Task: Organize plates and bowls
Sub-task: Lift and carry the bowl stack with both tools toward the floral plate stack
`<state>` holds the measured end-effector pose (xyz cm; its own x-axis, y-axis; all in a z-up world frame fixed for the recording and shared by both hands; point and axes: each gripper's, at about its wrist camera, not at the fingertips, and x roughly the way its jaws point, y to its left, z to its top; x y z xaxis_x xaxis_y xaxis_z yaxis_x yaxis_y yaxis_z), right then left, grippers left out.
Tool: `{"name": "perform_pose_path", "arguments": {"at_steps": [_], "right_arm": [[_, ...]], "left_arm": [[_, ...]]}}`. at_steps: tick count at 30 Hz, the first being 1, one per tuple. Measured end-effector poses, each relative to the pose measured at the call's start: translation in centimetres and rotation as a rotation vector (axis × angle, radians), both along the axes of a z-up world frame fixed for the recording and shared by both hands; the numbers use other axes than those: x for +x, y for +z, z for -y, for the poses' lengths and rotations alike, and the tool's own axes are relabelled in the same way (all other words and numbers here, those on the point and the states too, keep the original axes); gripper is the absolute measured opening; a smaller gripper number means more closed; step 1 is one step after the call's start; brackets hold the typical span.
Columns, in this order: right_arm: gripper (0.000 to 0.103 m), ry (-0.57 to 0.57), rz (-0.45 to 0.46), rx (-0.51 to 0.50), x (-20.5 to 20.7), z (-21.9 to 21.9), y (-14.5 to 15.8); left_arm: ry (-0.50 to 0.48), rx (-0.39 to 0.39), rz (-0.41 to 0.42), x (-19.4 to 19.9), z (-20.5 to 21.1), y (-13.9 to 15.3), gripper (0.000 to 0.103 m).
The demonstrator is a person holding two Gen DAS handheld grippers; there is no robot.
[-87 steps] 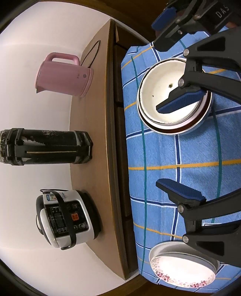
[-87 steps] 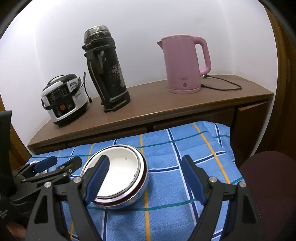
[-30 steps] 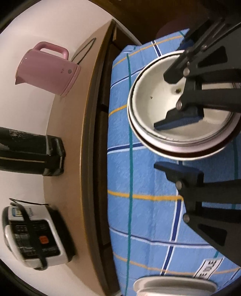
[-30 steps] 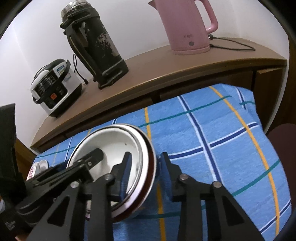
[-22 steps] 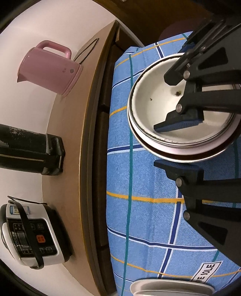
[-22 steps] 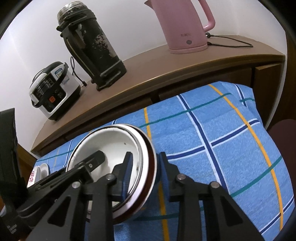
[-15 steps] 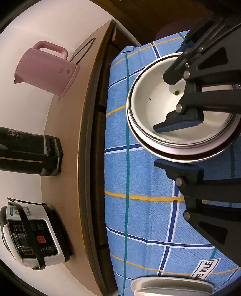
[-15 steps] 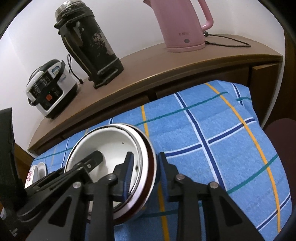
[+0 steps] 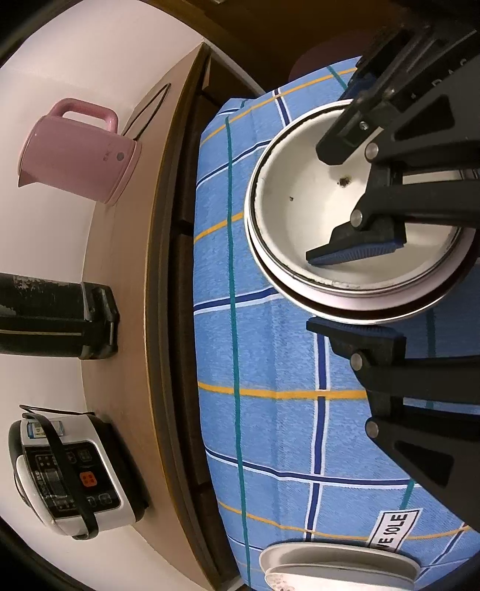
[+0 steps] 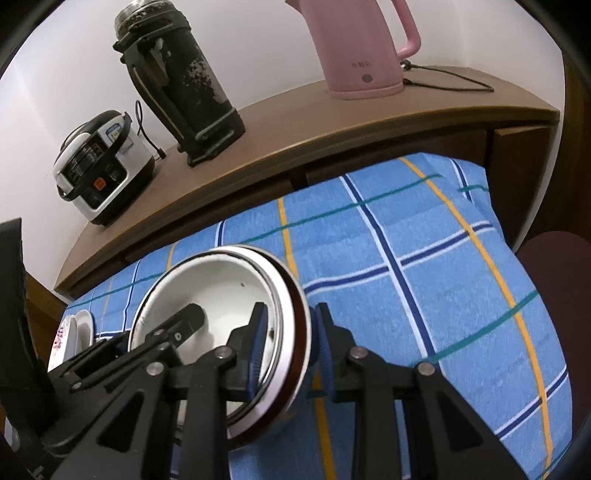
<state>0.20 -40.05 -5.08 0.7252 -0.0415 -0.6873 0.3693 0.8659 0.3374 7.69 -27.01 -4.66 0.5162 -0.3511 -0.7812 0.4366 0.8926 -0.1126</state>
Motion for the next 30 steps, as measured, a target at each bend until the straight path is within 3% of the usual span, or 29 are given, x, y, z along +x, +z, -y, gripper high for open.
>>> {"name": "perform_pose_path", "arguments": {"at_steps": [30], "right_arm": [[0.026,-0.023,-0.004,-0.021,-5.4,-2.2,1.1]], "left_arm": [[-0.036,0.010,0.027,-5.2,-1.6,1.3,0.032]]}}
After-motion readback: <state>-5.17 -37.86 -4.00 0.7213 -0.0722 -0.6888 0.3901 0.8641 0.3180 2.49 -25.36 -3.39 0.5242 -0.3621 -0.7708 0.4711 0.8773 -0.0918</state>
